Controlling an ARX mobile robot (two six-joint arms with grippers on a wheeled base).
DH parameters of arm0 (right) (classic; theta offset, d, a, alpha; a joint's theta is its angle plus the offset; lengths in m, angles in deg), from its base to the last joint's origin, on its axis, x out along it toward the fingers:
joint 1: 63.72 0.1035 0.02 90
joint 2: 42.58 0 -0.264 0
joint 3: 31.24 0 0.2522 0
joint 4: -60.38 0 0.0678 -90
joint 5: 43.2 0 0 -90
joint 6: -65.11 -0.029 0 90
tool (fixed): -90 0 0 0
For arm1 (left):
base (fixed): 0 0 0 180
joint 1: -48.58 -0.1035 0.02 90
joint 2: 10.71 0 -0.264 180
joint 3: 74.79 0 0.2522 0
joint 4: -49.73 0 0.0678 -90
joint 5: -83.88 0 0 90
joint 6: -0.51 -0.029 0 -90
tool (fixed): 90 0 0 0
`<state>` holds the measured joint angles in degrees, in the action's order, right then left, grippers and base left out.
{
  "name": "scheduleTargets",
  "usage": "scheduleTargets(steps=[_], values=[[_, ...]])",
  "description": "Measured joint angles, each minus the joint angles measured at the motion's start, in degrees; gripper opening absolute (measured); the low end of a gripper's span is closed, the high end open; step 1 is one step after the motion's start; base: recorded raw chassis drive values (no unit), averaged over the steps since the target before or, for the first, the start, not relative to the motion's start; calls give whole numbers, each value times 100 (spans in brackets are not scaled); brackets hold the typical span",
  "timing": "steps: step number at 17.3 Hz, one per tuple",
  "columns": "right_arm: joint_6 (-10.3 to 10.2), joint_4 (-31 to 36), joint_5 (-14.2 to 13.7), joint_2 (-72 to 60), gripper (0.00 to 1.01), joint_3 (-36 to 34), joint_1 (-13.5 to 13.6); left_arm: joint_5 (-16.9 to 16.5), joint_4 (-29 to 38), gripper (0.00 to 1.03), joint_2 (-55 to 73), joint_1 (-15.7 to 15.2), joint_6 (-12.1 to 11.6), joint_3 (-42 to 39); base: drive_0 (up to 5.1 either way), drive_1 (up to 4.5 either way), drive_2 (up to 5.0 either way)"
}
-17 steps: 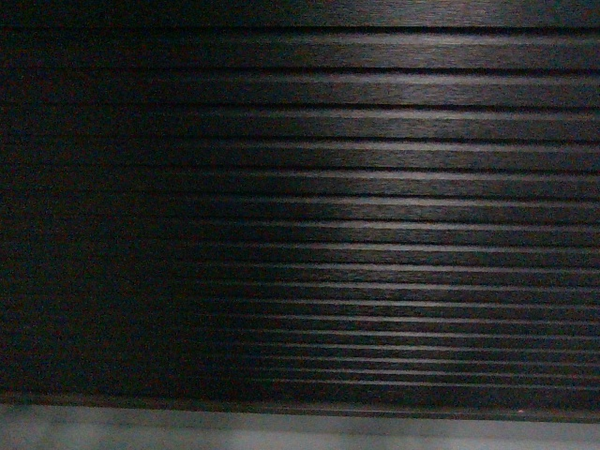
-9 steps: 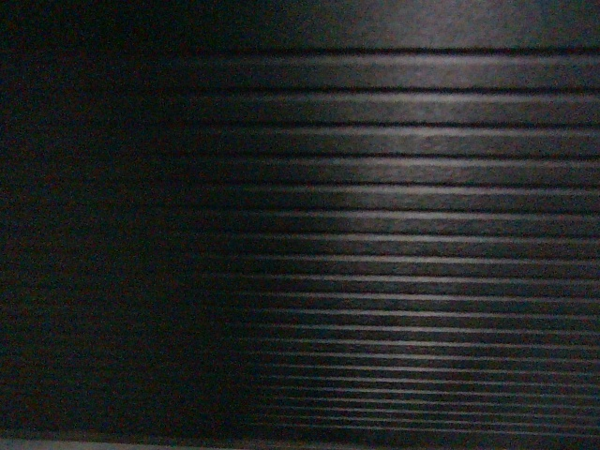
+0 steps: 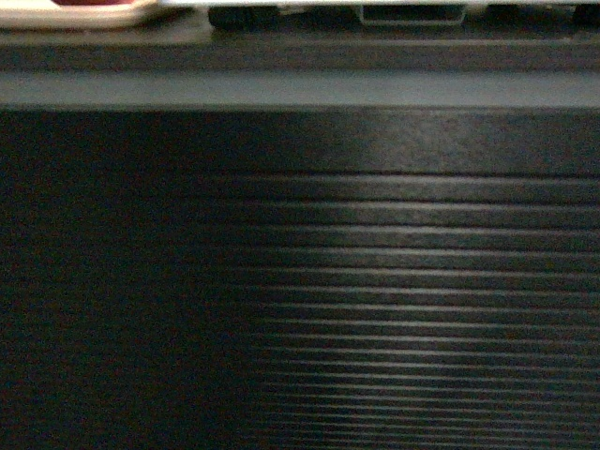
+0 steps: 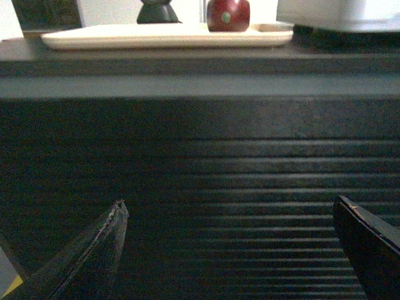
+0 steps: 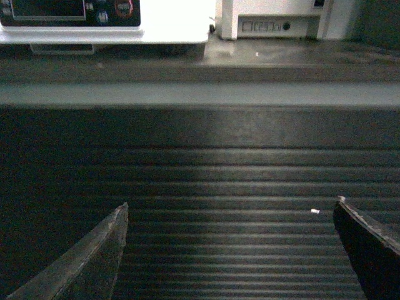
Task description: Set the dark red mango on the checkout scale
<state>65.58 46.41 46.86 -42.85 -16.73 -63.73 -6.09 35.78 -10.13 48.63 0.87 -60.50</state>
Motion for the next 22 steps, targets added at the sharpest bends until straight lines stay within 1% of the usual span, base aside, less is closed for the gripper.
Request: scheduleTargets(steps=[8, 22], values=[[-7, -7, -2, 0, 98, 0, 0, -4, 2, 98, 0, 0, -39, 0, 0, 0, 0], [-4, 0, -4, 0, 98, 0, 0, -2, 2, 98, 0, 0, -39, 2, 0, 0, 0]])
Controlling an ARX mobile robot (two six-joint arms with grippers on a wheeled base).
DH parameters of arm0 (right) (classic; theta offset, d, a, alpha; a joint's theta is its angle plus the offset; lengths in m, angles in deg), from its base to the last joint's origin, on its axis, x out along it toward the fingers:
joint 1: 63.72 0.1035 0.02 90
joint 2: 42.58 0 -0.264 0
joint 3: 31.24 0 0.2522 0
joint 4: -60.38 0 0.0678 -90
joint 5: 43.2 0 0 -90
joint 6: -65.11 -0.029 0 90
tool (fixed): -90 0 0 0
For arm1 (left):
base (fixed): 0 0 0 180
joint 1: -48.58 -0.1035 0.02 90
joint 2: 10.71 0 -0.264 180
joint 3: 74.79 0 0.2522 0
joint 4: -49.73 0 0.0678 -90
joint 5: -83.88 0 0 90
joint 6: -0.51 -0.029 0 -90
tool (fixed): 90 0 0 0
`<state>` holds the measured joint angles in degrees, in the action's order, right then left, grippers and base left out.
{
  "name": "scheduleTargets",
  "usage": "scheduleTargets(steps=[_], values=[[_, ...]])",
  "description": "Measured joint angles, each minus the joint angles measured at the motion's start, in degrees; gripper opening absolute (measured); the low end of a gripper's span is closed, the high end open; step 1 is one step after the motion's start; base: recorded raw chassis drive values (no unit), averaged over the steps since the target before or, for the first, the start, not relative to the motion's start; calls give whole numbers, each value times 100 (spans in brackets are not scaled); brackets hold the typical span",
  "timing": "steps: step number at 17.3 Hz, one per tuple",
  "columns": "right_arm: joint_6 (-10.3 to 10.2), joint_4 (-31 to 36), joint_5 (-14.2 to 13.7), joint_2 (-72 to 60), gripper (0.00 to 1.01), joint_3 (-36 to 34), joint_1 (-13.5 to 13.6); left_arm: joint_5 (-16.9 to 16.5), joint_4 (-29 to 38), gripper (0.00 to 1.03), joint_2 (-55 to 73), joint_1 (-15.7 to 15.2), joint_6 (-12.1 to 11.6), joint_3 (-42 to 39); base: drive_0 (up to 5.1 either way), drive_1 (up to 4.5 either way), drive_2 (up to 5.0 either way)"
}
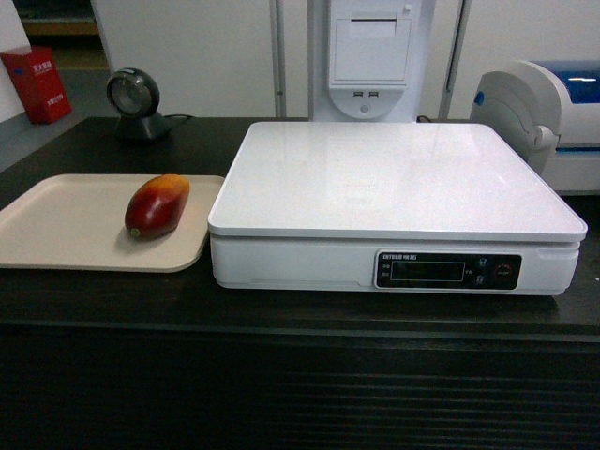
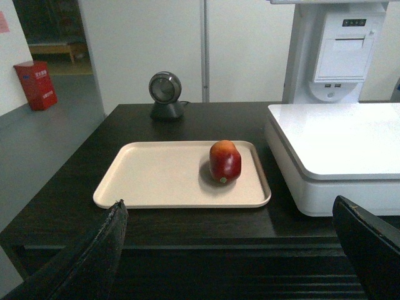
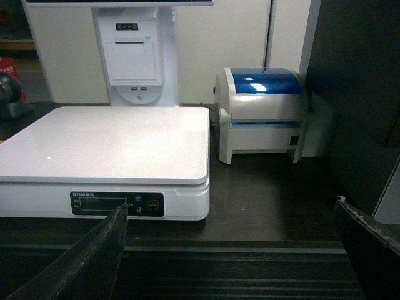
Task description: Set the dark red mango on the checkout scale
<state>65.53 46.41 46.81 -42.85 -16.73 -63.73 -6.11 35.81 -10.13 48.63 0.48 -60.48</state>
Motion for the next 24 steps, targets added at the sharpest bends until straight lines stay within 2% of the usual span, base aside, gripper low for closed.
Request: scheduleTargets(steps=[15, 16, 17, 18, 19, 20, 21, 24], values=[[0, 0, 0, 0, 98, 0, 0, 0, -2, 98, 0, 0, 0, 0, 0, 0, 0], [0, 2, 0, 0, 98, 0, 0, 514, -509, 98, 111, 168, 63, 140, 0, 0, 0], [0, 0, -7, 0, 98, 0, 0, 1537, -953, 98, 813, 675, 160, 457, 0, 0, 0], [2, 9, 13, 0, 98, 0, 0, 1976, -656, 98, 1436, 704, 155, 697, 0, 0, 0], [0, -2, -13, 0, 98, 0, -4, 1985, -348, 98, 1722, 476, 149, 820, 0, 0, 0], [2, 0, 2, 0, 98, 0, 0, 1705, 79, 98, 2026, 275, 114, 944, 0, 0, 0], [0, 0, 0, 0, 98, 0, 0, 1290, 577, 98, 2470, 59, 83, 1078, 0, 0, 0], [2, -2, 0, 0, 98, 0, 0, 133, 2339, 98, 4736, -501, -205, 1604, 0, 0, 0]])
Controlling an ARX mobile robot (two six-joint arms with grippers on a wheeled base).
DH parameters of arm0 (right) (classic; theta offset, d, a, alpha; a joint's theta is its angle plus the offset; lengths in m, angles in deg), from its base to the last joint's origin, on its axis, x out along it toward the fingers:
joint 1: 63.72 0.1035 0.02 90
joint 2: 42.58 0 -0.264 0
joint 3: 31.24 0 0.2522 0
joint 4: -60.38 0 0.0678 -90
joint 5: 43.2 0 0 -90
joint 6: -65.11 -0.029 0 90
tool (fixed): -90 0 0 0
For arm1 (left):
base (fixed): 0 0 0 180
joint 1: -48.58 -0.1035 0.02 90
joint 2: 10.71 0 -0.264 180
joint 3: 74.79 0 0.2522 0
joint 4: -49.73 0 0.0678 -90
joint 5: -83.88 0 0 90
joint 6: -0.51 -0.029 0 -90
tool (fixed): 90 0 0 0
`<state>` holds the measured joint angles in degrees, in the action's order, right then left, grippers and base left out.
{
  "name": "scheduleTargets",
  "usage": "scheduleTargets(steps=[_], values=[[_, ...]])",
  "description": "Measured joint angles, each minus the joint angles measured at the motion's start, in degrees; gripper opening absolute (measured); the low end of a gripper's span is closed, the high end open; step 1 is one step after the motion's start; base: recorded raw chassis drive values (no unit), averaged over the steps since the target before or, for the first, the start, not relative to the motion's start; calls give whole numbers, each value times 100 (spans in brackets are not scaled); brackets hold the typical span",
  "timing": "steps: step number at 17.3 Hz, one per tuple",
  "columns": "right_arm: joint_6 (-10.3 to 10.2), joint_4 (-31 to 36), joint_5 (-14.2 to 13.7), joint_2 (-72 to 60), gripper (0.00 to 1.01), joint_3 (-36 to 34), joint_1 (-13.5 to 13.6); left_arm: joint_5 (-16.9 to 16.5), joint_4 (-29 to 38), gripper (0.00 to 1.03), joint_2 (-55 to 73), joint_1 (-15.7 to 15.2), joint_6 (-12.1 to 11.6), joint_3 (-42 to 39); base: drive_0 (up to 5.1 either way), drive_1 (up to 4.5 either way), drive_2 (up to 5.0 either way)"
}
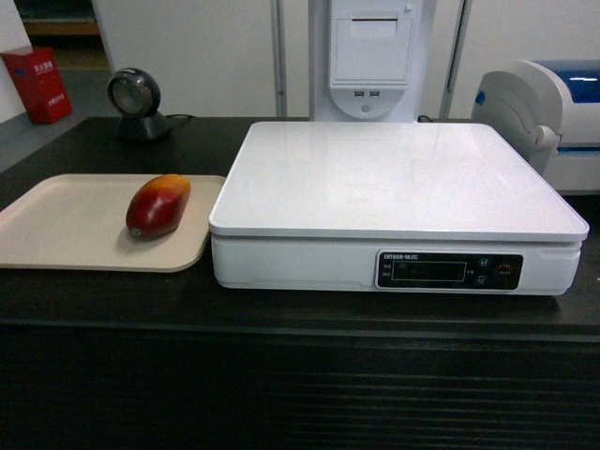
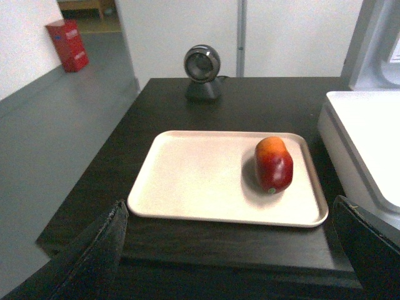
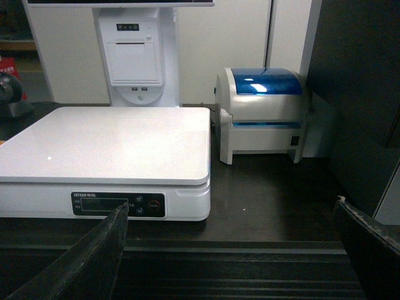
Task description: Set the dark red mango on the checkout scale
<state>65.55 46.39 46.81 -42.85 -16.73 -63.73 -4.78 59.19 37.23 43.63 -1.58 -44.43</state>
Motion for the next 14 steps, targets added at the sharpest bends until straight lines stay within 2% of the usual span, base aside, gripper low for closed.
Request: scheduleTargets(steps=[1, 2, 4, 8, 10, 14], values=[[0, 4, 2, 0, 98, 0, 0, -321, 490, 98, 951, -52, -42, 450, 0, 0, 0], [0, 2, 0, 0, 98, 0, 0, -483, 686, 98, 1751, -4, -63, 951, 0, 0, 0], [-2, 2, 0, 0, 98, 0, 0, -772, 444, 98, 3399, 280, -140, 2142, 0, 0, 0], [-2, 2, 0, 0, 98, 0, 0, -811, -479, 98, 5709, 553, -133, 4221, 0, 0, 0], [-2, 2, 2, 0, 98, 0, 0, -682, -1051, 98, 6544, 597, -94, 5187, 0, 0, 0], [0, 2, 0, 0, 98, 0, 0, -673, -1703, 98, 7460, 625, 227, 6332, 0, 0, 0]])
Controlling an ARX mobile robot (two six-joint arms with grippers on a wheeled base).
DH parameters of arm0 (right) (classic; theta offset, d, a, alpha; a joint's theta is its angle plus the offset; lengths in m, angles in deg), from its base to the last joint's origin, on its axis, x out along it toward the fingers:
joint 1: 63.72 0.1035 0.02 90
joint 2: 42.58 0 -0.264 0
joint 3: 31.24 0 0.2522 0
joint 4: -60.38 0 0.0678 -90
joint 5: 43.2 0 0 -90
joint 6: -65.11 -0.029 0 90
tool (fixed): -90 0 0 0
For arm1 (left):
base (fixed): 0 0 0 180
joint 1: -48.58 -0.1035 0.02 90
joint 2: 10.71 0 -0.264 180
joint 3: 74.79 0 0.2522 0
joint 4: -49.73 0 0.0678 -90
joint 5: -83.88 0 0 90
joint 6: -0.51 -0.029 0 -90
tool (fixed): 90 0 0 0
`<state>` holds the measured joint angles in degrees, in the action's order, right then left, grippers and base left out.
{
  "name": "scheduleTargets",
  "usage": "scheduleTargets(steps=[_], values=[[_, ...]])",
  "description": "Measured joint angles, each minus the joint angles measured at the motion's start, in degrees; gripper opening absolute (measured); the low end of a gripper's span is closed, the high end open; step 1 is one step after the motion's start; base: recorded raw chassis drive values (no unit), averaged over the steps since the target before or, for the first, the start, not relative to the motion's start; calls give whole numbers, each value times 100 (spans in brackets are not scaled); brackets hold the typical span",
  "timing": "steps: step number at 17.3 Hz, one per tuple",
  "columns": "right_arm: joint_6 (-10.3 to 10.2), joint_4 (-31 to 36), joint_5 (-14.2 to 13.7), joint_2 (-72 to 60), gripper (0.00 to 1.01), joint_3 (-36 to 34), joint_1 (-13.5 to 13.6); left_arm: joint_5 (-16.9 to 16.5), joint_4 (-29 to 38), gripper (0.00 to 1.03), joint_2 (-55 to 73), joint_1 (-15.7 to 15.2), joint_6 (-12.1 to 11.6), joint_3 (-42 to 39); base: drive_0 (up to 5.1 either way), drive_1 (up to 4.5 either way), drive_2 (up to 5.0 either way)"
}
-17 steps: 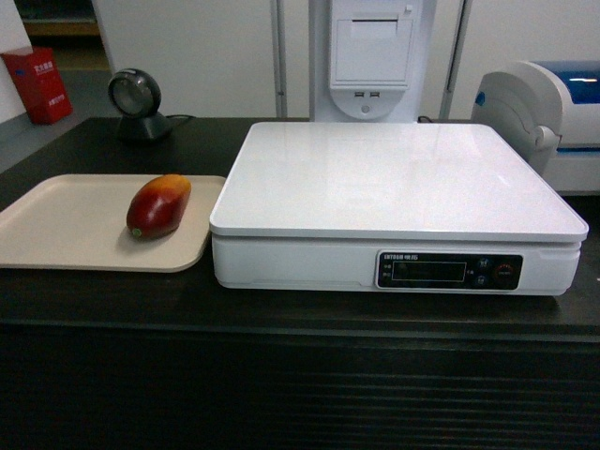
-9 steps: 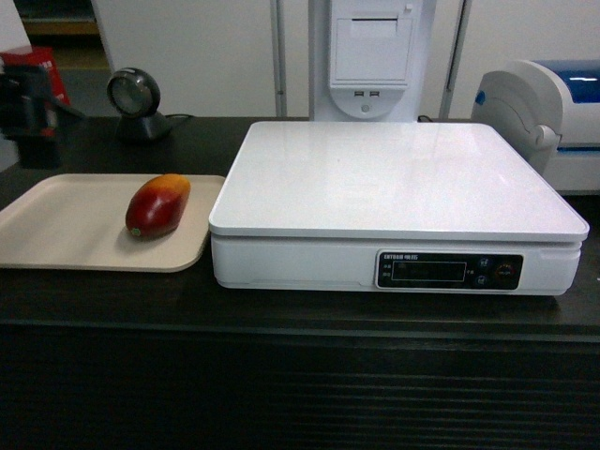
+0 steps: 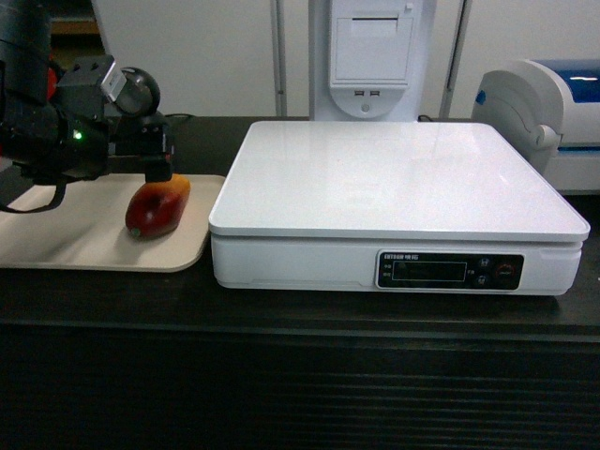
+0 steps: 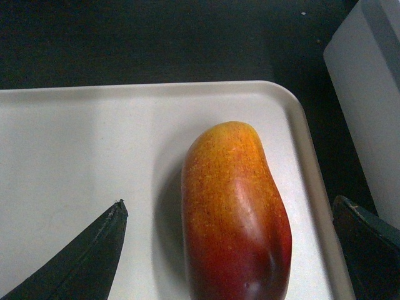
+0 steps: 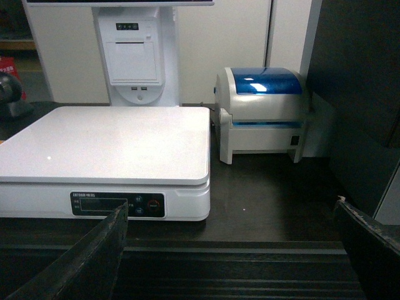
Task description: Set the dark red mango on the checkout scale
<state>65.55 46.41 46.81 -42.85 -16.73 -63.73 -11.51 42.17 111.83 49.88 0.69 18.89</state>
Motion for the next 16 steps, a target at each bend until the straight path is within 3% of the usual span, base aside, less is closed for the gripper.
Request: scheduleTargets(steps=[5, 14, 16], values=[[-2, 0, 0, 0, 98, 0, 0, -61, -531, 98, 619, 11, 417, 752, 0, 0, 0], [-2, 0, 0, 0, 98, 0, 0, 4, -1174, 98, 1202, 72, 378, 1329, 0, 0, 0], [0, 0, 0, 0, 98, 0, 0, 83, -1086, 81, 1204, 98, 321, 1329, 0, 0, 0]])
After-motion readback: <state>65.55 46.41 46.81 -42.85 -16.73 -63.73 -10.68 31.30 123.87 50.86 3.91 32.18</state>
